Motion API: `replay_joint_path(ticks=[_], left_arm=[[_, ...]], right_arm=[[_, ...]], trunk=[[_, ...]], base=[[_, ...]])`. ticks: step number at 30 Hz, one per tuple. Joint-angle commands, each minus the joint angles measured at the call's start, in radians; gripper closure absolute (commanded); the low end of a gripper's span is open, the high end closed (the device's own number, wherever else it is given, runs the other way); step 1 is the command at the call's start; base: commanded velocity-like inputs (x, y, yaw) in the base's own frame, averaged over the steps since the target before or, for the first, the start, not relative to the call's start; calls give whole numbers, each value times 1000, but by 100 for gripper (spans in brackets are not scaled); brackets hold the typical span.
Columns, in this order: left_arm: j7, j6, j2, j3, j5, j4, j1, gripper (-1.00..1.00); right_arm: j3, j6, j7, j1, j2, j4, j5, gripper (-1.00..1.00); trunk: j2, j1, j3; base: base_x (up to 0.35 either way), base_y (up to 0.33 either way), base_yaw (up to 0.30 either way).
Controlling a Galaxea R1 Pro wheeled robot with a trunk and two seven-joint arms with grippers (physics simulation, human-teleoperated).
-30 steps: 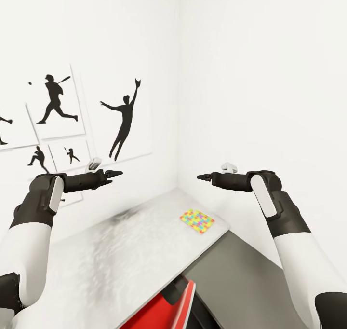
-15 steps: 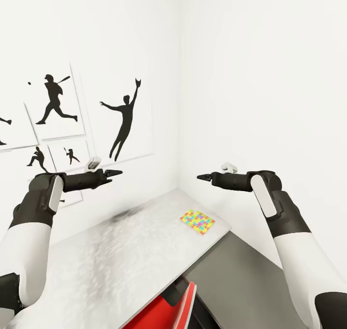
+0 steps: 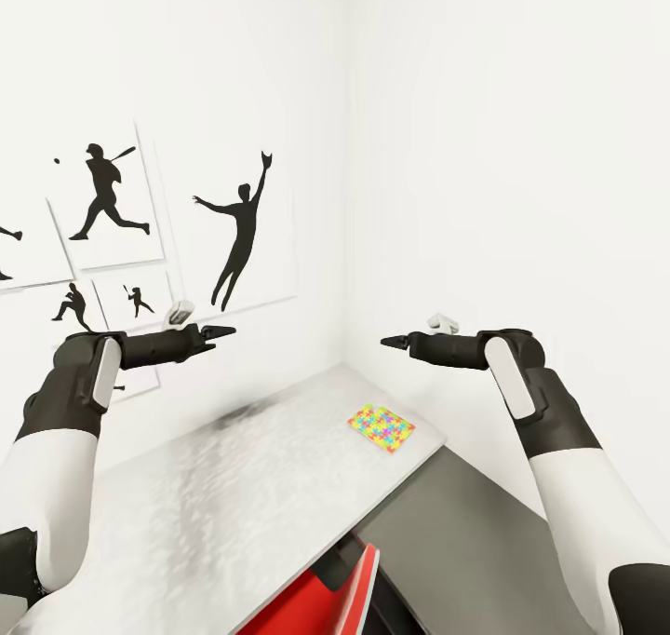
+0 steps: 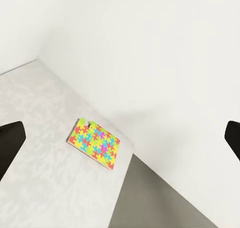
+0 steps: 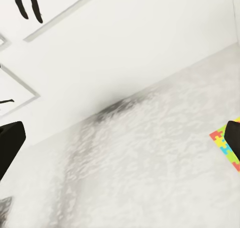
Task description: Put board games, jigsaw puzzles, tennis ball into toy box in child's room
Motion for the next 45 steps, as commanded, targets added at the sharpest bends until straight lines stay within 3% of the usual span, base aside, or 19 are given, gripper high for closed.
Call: replay_joint_path(ticks=[1,20,24,29,33,37,45], left_arm=[[2,8,0,1,7,0,0,-100],[1,8,2,1,7,-27,0,-100],[-1,8,2,2,7,-42,0,-100],[-25,8,4,1,6,-50,0,-100],[-69,8,12,0,5,-53,0,-100],[-107,8,30,-3,4,-53,0,-100],[-131,8,43,-5,4,-54,0,-100]], right_arm=[[1,2,10,-1,0,1,10,-100],[3,2,6,-3,1,15,12,-100],[5,2,-38,-13,10,58,35,-100],[9,2,-126,-66,18,146,64,-100],[11,2,-180,-119,42,249,79,-100],[12,0,-224,-182,88,358,85,-100],[9,-11,-326,-279,135,539,86,-100]], trunk=[[-1,0,0],[-1,0,0],[-1,0,0],[-1,0,0],[-1,0,0],[-1,0,0],[-1,0,0]], base=[[0,0,0],[0,0,0],[0,0,0],[0,0,0],[0,0,0],[0,0,0],[0,0,0]])
